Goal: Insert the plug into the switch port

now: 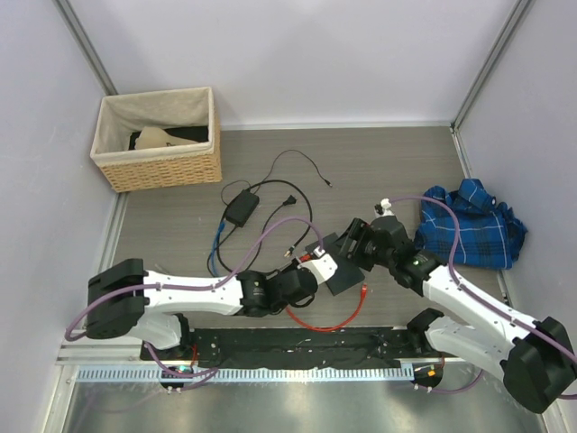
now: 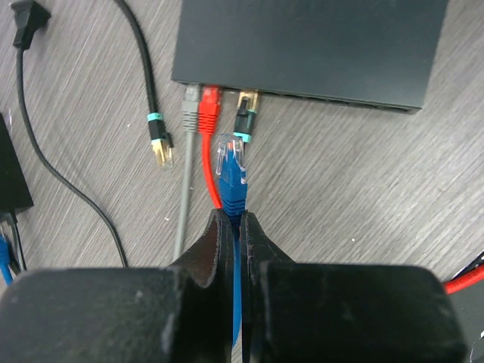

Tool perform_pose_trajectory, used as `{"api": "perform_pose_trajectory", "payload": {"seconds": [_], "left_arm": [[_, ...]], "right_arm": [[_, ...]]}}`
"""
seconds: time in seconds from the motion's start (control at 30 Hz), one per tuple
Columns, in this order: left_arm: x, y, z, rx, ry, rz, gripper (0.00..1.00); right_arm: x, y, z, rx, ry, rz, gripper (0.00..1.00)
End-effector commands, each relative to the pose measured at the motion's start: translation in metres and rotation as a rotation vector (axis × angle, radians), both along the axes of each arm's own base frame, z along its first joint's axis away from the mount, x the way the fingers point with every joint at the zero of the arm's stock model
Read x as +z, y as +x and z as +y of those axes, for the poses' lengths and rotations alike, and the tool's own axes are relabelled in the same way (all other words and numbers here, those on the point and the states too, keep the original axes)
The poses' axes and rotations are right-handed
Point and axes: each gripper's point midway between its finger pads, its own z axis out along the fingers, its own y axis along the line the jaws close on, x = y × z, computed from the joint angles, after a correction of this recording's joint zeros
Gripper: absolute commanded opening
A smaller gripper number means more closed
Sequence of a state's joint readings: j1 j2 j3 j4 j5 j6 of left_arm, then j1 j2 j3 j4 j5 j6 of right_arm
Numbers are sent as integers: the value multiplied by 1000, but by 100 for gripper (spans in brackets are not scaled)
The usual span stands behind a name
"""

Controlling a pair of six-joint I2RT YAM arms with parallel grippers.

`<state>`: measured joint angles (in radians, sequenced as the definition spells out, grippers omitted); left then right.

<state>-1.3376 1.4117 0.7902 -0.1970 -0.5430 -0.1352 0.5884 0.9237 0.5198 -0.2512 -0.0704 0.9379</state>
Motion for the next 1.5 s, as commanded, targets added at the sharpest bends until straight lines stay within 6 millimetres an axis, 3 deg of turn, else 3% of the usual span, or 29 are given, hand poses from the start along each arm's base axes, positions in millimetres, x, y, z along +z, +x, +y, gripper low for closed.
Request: {"api": "perform_pose_trajectory", "payload": {"seconds": [0.0,0.07,0.27,0.63,1.0,1.27,1.33,1.47], "left_arm": [[23,5,-27,-10,-75,-56,0],[24,6,-33,-12,-87,-59,0],[27,7,-46,-19,-107,-64,0],[22,12,-50,-11,-84,-82,0],[26,14,-51,-3,-86,-98,0],[23,12,-49,15,-122,-75,0],[26,11,-47,22,-150,-68,6],[32,16,-38,60,-260,16,23]], "right_arm": [[12,1,22,6,159,21,68],[15,1,30,-1,225,42,68],[1,-5,41,-2,275,109,66],[-6,-9,50,3,300,141,56],[-19,-8,44,-42,281,150,36],[-18,-8,43,-53,303,135,12],[-17,-8,43,-44,302,127,5],[-15,-10,43,-24,310,104,1]]}}
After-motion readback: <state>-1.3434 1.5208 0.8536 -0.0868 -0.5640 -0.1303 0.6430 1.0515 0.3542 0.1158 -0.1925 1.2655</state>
